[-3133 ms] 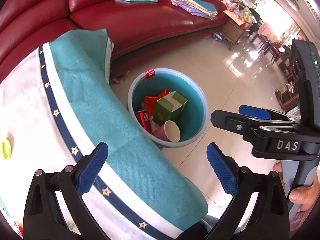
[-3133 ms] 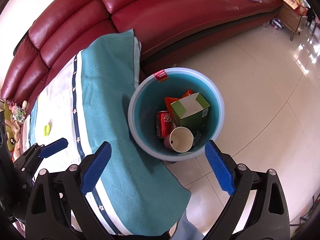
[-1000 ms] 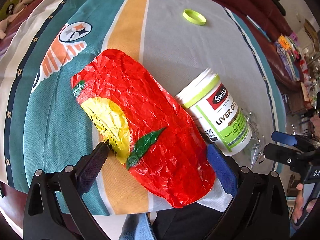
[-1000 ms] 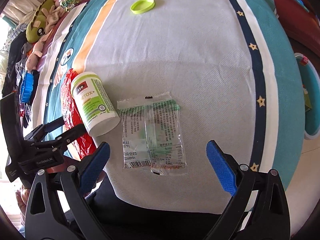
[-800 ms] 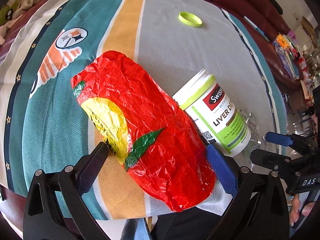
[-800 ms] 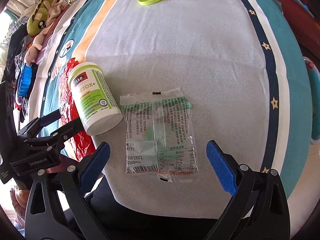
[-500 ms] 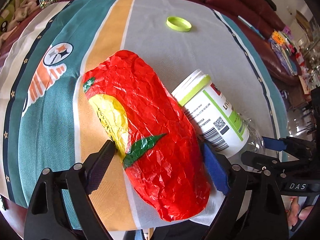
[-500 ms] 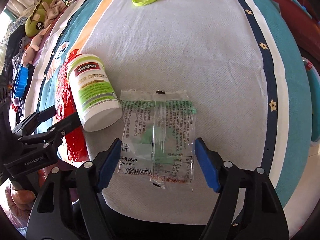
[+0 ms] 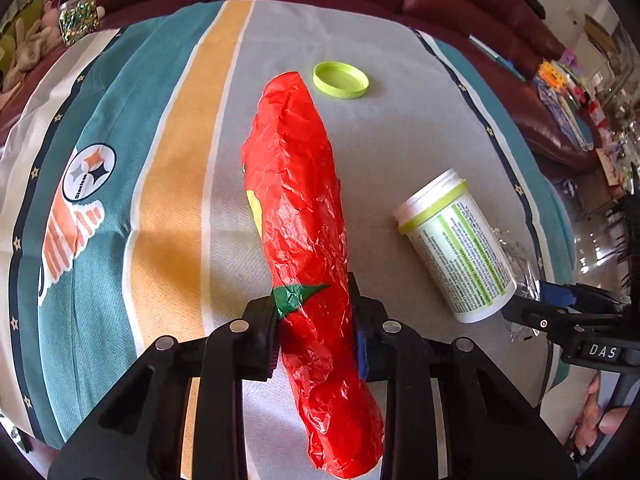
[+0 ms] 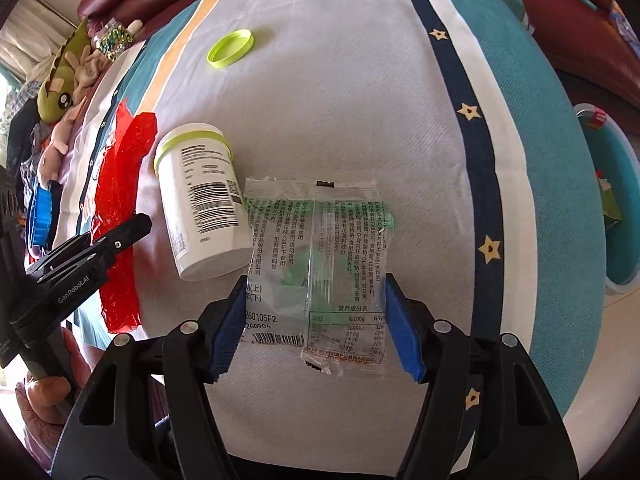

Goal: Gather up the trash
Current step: 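Carry the wrapper and packet over the teal bin and release both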

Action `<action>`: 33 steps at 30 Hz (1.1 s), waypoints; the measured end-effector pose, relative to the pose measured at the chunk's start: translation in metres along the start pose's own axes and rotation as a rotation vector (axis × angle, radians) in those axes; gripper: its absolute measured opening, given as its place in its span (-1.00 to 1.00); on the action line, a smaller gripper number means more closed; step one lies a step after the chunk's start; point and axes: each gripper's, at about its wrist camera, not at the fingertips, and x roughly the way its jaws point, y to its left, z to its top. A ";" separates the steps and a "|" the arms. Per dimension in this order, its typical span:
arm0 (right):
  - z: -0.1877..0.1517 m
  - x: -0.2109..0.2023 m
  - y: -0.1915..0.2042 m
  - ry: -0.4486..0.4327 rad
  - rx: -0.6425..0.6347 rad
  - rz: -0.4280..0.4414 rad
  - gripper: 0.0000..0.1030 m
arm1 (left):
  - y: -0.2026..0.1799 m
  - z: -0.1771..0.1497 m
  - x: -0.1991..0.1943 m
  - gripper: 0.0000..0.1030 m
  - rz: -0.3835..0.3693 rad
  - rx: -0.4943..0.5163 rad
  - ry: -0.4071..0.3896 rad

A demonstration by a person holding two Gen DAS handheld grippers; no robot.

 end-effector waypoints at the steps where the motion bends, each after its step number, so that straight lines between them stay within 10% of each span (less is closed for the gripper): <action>1: 0.001 -0.001 -0.002 -0.003 0.005 0.003 0.20 | 0.001 0.001 -0.002 -0.45 -0.002 -0.003 -0.001; 33: 0.005 -0.057 -0.075 -0.136 0.102 0.006 0.21 | -0.102 0.032 -0.042 -0.43 -0.063 0.193 -0.059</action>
